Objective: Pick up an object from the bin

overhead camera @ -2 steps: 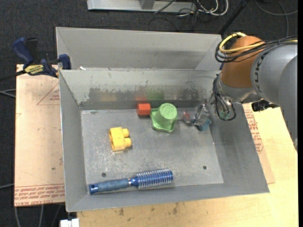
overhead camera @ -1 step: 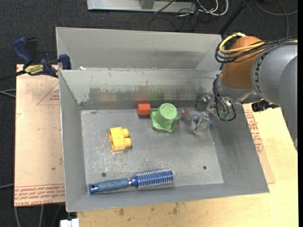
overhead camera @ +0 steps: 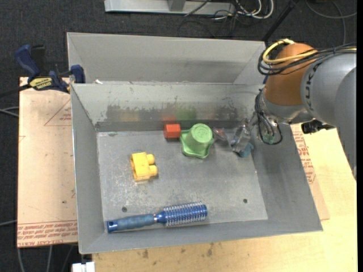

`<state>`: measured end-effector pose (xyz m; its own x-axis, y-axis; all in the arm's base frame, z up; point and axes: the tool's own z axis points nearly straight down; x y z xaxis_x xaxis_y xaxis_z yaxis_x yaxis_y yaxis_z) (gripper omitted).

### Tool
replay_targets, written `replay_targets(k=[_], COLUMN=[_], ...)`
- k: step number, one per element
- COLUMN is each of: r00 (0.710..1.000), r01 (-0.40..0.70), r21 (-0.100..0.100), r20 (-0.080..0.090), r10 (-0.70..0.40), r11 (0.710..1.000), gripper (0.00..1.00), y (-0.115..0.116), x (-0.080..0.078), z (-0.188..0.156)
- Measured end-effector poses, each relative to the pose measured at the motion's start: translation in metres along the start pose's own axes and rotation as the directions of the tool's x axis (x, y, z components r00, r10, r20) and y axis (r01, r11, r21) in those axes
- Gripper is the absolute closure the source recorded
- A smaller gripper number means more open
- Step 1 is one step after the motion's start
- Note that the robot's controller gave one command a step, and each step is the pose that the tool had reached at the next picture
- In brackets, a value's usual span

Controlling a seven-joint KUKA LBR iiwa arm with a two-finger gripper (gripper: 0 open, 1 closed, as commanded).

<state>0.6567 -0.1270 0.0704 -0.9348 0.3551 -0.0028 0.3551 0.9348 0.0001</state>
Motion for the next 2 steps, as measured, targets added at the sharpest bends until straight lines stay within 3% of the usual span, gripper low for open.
replay_targets(k=[1,2], r00=[0.999,0.998], r01=[0.034,0.057], r21=[-0.002,-0.002], r20=[0.01,-0.002], r10=[-0.034,-0.057], r11=[0.999,0.998], gripper=[1.0,1.0], y=[-0.004,0.04], x=[-0.001,0.02], z=[-0.156,-0.142])
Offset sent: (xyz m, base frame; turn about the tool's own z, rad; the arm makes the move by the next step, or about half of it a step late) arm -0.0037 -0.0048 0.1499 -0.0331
